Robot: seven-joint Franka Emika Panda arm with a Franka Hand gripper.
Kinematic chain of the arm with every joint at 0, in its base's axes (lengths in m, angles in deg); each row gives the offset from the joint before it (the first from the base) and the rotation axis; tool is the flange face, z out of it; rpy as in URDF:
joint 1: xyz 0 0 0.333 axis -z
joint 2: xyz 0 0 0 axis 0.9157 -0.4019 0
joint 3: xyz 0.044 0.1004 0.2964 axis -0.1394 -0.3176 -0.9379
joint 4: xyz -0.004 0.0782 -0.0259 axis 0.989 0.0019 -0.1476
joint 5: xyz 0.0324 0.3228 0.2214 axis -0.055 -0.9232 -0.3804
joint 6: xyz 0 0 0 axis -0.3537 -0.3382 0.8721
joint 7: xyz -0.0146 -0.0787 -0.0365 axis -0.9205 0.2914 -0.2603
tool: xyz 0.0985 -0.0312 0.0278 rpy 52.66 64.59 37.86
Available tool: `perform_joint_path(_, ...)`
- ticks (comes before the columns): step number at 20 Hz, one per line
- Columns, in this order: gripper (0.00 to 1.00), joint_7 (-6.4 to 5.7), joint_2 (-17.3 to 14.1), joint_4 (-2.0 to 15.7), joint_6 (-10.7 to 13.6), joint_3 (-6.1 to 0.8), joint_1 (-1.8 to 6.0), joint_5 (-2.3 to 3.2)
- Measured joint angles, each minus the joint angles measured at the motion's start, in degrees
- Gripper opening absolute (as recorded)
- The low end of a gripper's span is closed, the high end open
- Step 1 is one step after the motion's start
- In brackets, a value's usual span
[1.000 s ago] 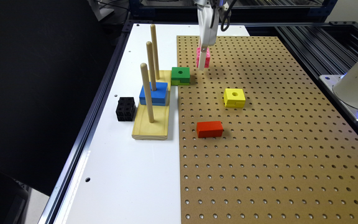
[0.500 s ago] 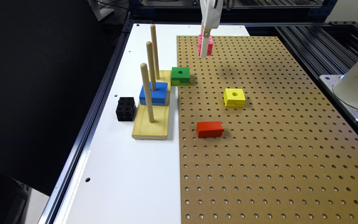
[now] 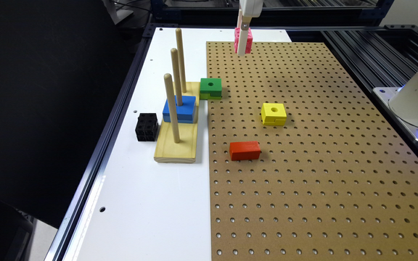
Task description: Pick up pink block.
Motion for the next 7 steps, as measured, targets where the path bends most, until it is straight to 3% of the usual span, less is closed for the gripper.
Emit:
perform_joint_path(3, 0.00, 0.00, 2.9, -0.02, 2.9, -0.02, 0.00, 0.00)
perform_joint_path(7, 0.00, 0.00, 3.6, -0.06, 3.6, -0.10, 0.00, 0.00)
